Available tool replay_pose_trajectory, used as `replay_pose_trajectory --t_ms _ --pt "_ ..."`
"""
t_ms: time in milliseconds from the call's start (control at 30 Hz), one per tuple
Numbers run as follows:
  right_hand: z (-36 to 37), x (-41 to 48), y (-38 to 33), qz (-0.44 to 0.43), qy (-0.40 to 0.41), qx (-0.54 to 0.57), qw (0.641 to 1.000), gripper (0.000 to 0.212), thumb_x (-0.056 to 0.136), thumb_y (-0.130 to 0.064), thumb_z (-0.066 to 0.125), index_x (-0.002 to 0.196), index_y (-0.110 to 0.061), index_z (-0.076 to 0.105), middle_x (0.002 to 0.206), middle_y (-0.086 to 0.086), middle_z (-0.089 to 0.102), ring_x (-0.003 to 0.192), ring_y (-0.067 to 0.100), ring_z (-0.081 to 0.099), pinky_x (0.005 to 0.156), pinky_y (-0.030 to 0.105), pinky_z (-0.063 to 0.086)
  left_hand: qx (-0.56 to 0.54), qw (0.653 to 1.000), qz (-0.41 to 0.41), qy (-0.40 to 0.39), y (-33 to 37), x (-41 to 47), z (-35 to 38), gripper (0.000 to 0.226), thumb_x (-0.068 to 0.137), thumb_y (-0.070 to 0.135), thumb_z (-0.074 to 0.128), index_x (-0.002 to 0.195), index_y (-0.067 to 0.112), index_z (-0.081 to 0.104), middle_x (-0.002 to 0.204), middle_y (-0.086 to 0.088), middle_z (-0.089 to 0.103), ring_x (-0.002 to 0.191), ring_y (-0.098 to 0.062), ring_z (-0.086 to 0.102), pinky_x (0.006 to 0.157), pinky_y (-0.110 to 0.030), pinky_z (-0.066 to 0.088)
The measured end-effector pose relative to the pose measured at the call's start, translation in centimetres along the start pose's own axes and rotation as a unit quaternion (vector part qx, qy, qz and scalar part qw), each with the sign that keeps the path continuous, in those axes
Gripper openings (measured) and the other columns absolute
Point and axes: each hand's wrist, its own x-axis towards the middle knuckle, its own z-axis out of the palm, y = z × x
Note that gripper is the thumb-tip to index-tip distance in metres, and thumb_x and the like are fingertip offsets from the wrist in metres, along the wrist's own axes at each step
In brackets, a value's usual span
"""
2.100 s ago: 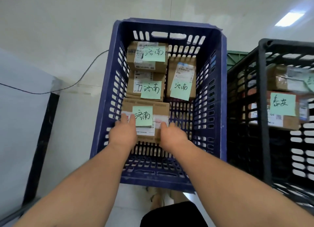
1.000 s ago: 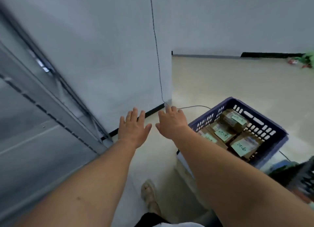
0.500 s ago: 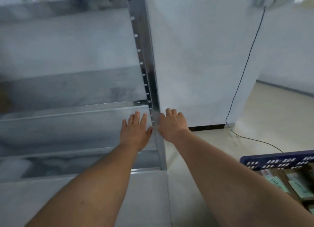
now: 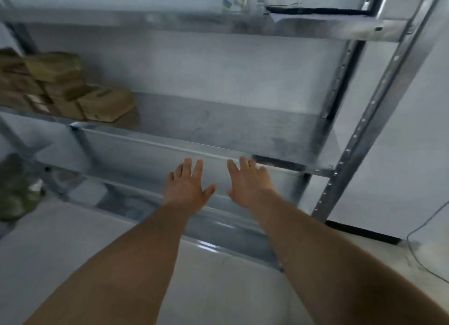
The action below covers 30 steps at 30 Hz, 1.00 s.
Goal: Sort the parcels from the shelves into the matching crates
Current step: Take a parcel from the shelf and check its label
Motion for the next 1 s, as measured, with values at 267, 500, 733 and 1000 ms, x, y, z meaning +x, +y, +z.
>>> replay_pose_trajectory --t_ms 267,500,733,1000 --pt "-3.4 6.5 -14.1 -0.065 0.035 -0.01 0.997 0.06 0.098 -0.047 0.038 0.147 -0.016 0.025 0.149 0.014 0.028 0.134 0.032 0.031 0.1 0.044 0.034 0.005 0.997 -0.073 0.024 -15.8 0.5 -3.5 0.077 0.093 0.065 0.025 0.153 0.023 0.003 0.161 -0.007 0.001 0.147 -0.025 0.008 0.119 -0.043 0.011" --pt "-4.2 10.6 -23.2 -0.147 0.054 -0.022 0.987 0.056 0.098 -0.046 0.039 0.143 -0.013 0.03 0.143 0.015 0.033 0.13 0.032 0.034 0.098 0.043 0.035 -0.007 0.988 -0.148 0.04 -25.3 -0.2 -4.6 0.073 0.094 0.063 0.023 0.153 0.024 0.003 0.161 -0.005 -0.001 0.148 -0.024 0.004 0.119 -0.045 0.009" --pt "-3.5 17.3 -29.9 -0.211 0.053 -0.01 0.976 0.056 0.099 -0.048 0.038 0.141 -0.012 0.032 0.14 0.015 0.035 0.125 0.031 0.037 0.097 0.044 0.035 0.013 0.978 -0.204 0.045 -33.1 1.8 -3.4 0.074 0.094 0.064 0.02 0.153 0.025 0.0 0.161 -0.004 0.002 0.148 -0.022 0.004 0.12 -0.043 0.008" --pt "-3.9 30.1 -33.1 -0.214 0.037 0.019 0.976 0.054 0.099 -0.046 0.037 0.14 -0.012 0.032 0.137 0.014 0.037 0.122 0.028 0.041 0.094 0.042 0.039 0.033 0.978 -0.205 0.021 -39.7 12.6 -3.6 0.074 0.095 0.062 0.023 0.153 0.024 -0.001 0.161 -0.005 0.003 0.148 -0.024 0.007 0.119 -0.042 0.01"
